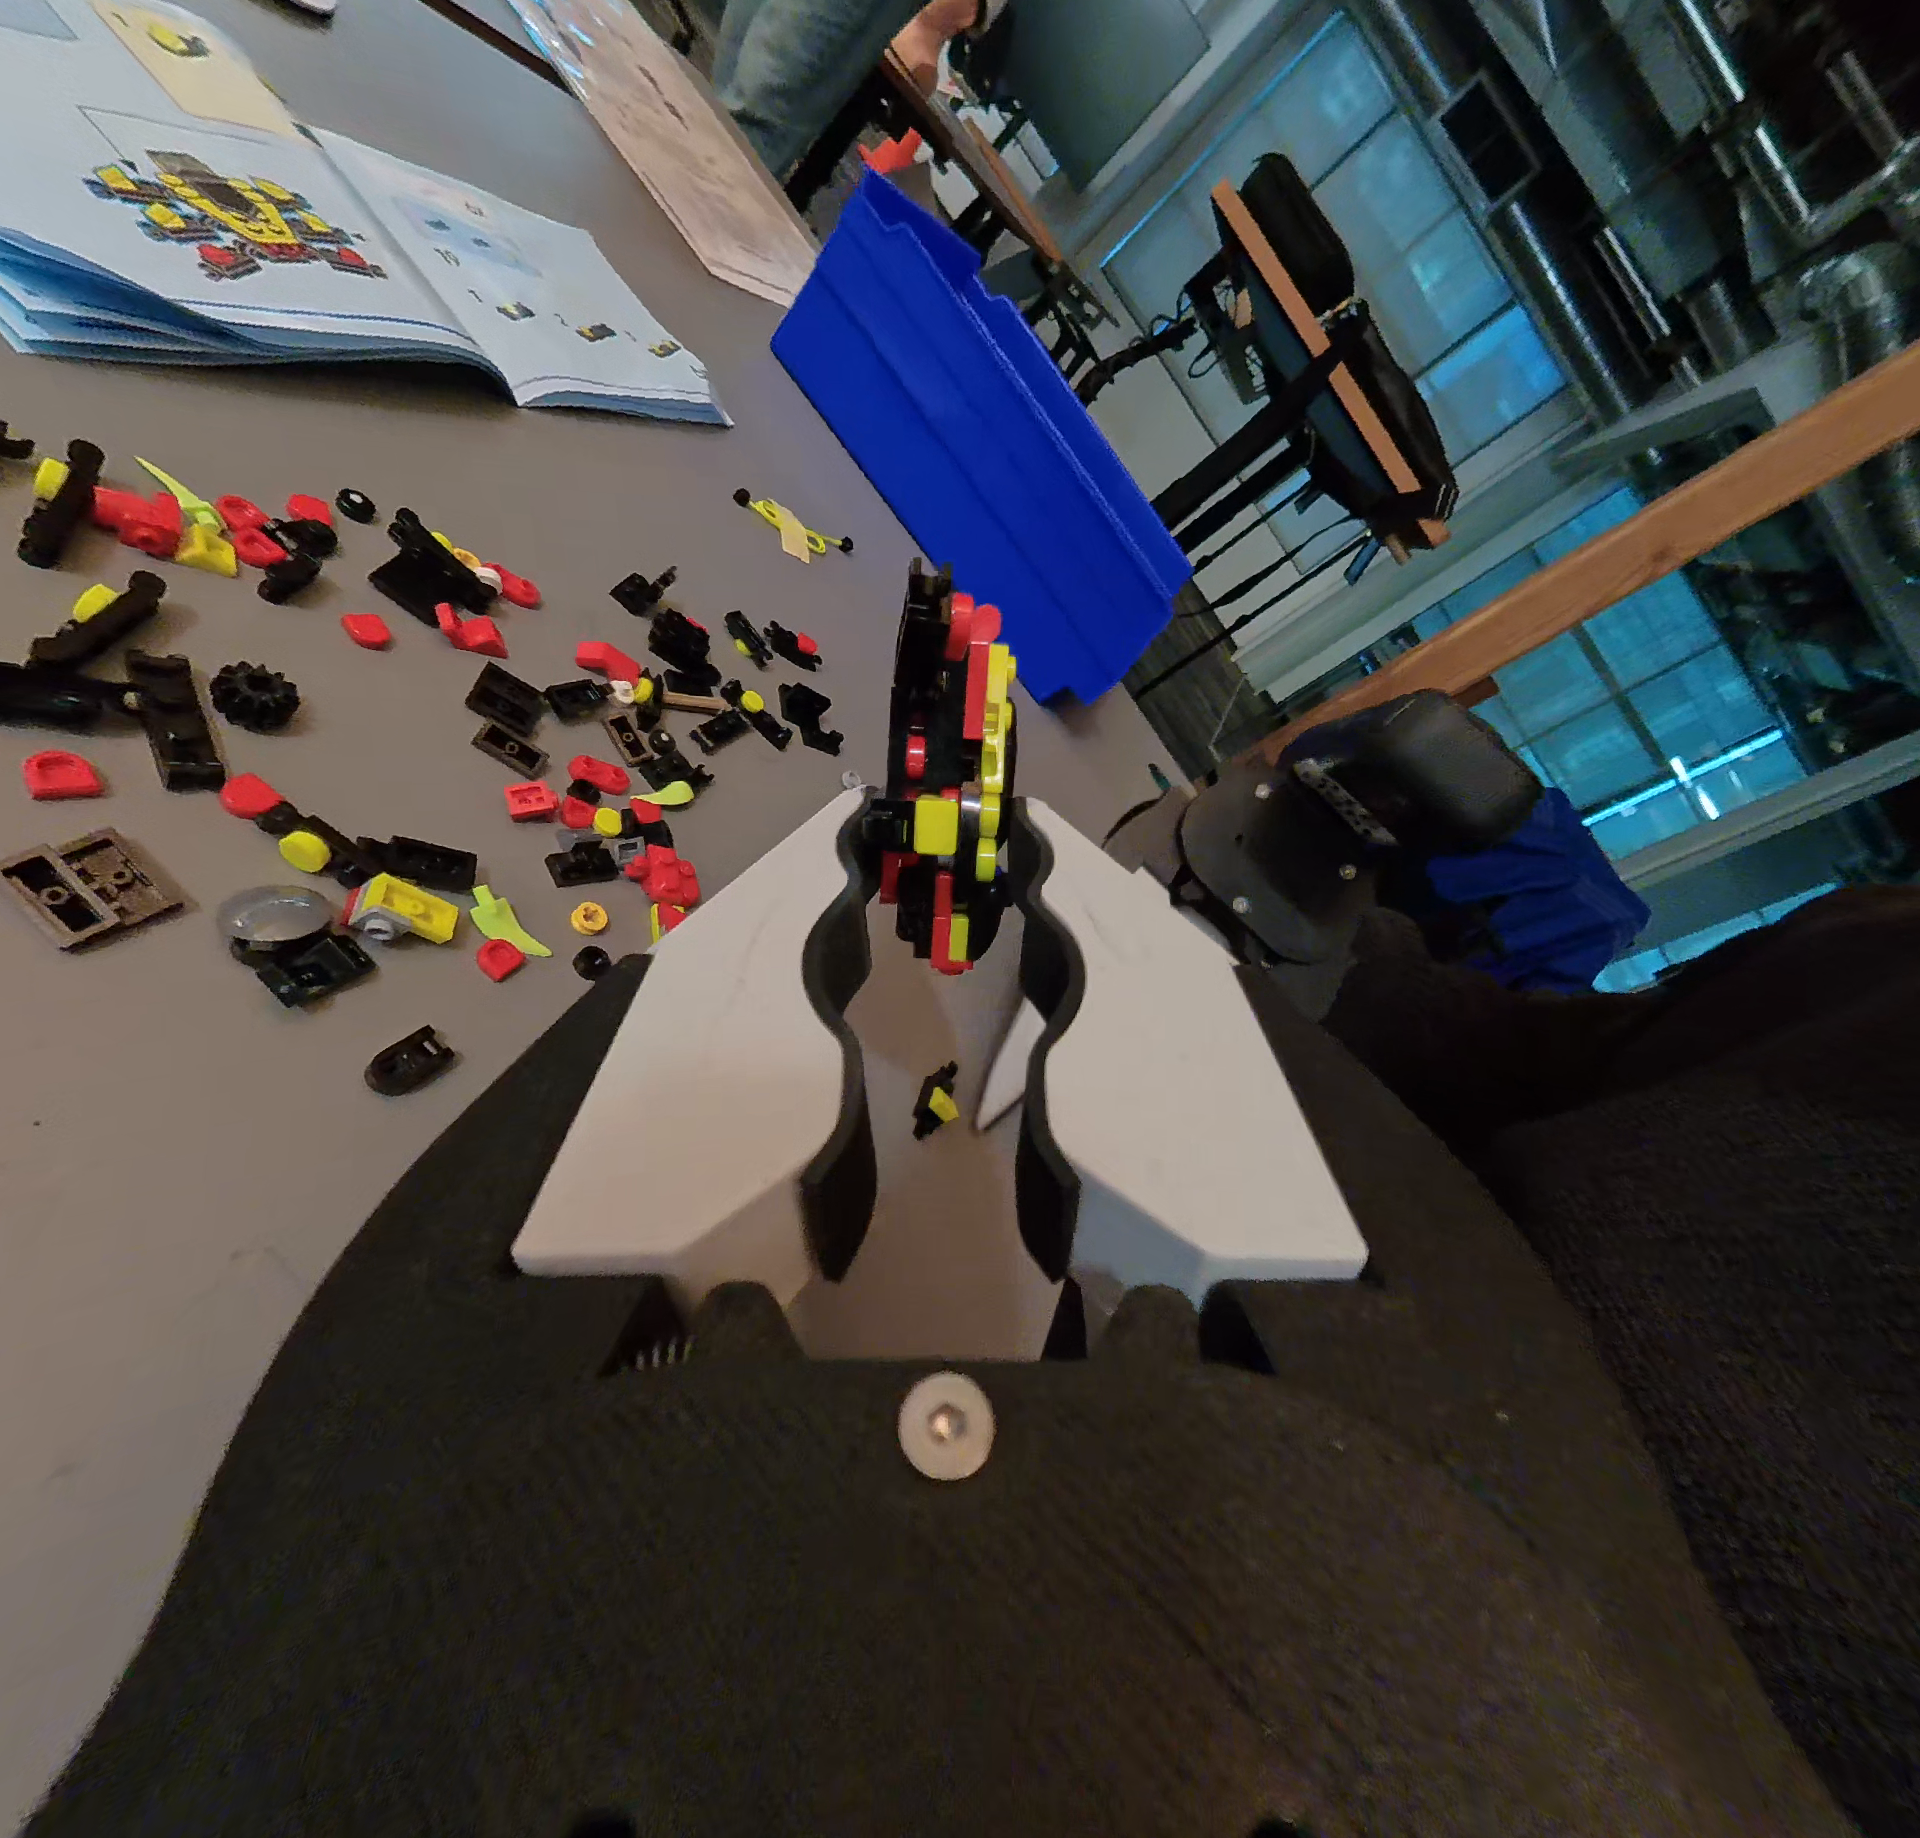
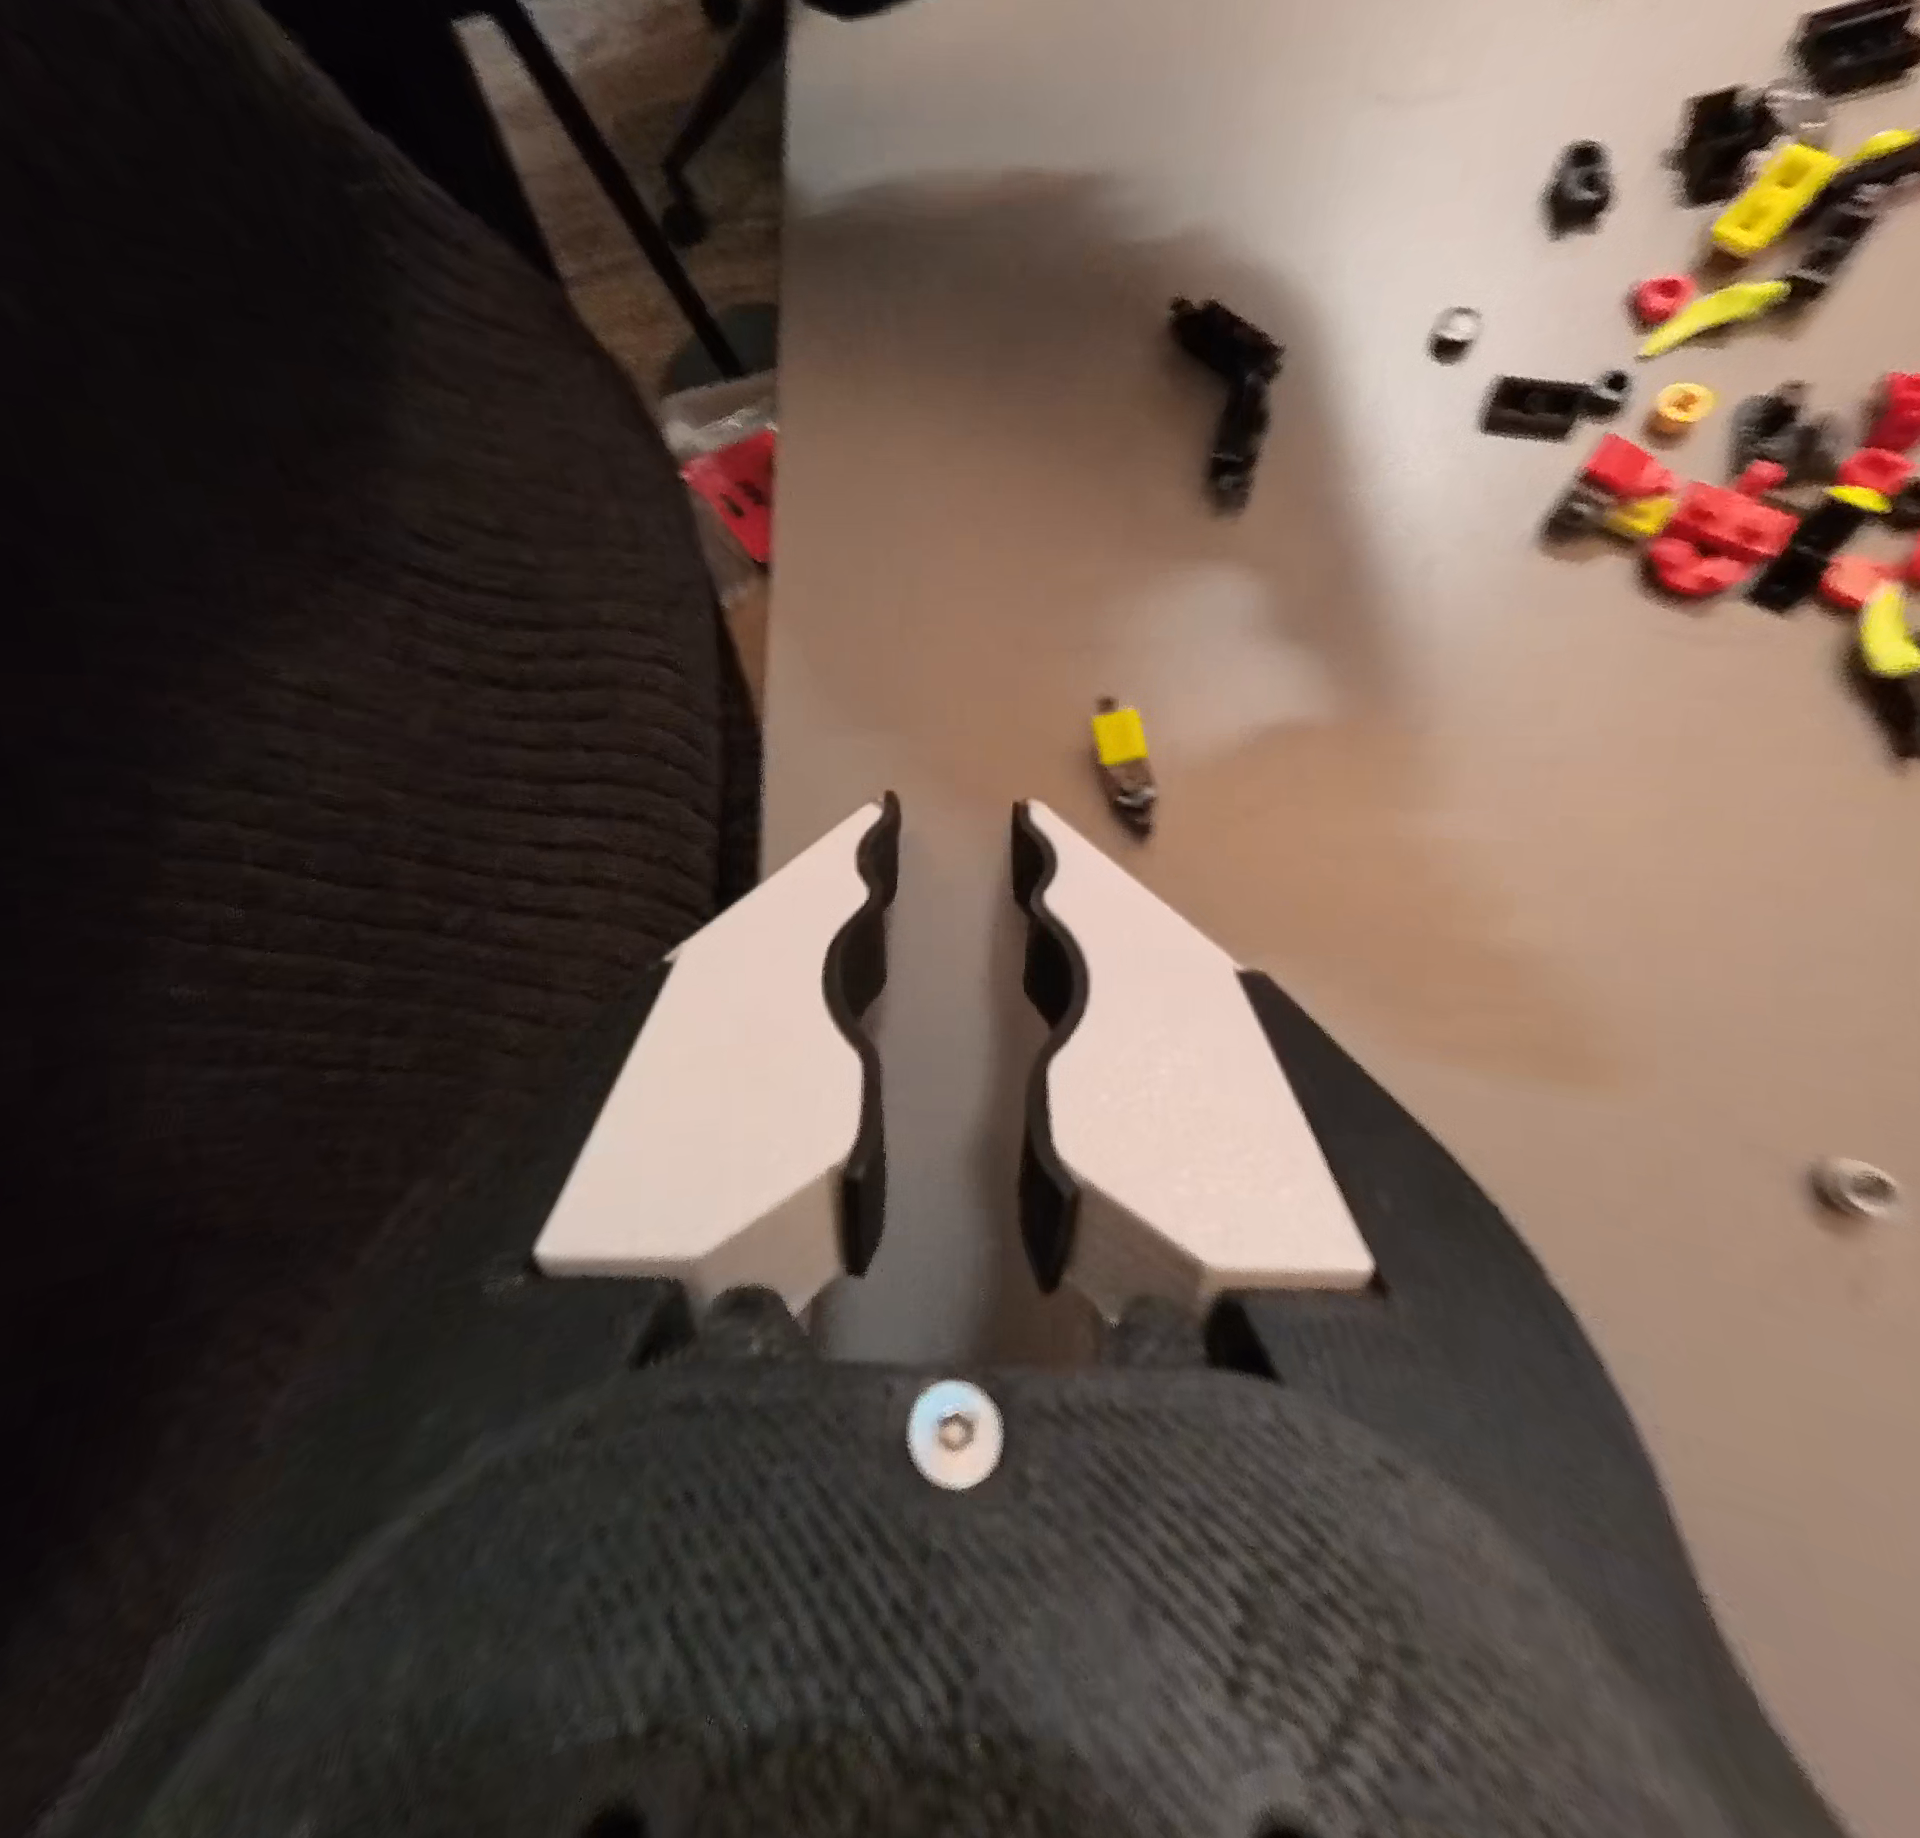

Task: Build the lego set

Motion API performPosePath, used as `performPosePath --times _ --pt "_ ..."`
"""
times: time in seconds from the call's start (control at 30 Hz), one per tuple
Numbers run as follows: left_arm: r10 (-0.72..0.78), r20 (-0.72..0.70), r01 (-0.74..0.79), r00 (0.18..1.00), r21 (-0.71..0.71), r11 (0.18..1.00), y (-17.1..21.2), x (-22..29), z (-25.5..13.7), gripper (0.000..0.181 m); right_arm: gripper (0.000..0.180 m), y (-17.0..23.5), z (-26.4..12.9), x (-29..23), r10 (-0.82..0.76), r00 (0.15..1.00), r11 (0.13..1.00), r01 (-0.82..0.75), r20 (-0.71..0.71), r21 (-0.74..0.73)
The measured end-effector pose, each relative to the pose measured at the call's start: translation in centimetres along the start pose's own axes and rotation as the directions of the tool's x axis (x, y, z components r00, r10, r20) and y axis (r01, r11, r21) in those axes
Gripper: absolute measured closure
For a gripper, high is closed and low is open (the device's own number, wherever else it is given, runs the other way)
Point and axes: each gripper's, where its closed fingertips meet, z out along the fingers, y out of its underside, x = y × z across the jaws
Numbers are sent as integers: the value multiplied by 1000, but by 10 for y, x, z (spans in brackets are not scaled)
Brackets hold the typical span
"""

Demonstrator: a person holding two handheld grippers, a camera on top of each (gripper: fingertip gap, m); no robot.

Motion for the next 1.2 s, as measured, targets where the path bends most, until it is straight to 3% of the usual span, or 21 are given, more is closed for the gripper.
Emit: performPosePath --times 0.07,0.2,0.4,0.47,0.6,0.83,0.97,1.2 --pt "-27 -12 27 1000 6 1000 0 0 0 160 159 -3 2 -7 -1 999 1000 1 37 5" --pt "-43 -18 43 999 14 999 -1 -1 -1 160 164 -6 -9 8 -36 997 999 39 -66 34" --pt "-51 -22 51 998 5 999 0 -1 1 160 152 -7 -6 28 -19 986 999 23 -163 24" --pt "-54 -23 54 998 7 999 0 -2 1 160 157 0 -2 18 -28 993 999 25 -113 -21" --pt "-56 -23 56 998 10 998 0 -1 0 160 159 -5 1 -13 -8 998 1000 7 58 23" --pt "-61 -24 61 998 13 998 -1 -1 1 160 159 -16 -12 12 -70 994 994 76 -81 76" --pt "-69 -32 70 997 11 998 0 -1 2 160 146 -21 -9 6 -124 992 990 122 23 73" --pt "-60 -32 60 998 5 998 1 0 4 160 141 -23 8 2 -236 961 972 235 147 26"
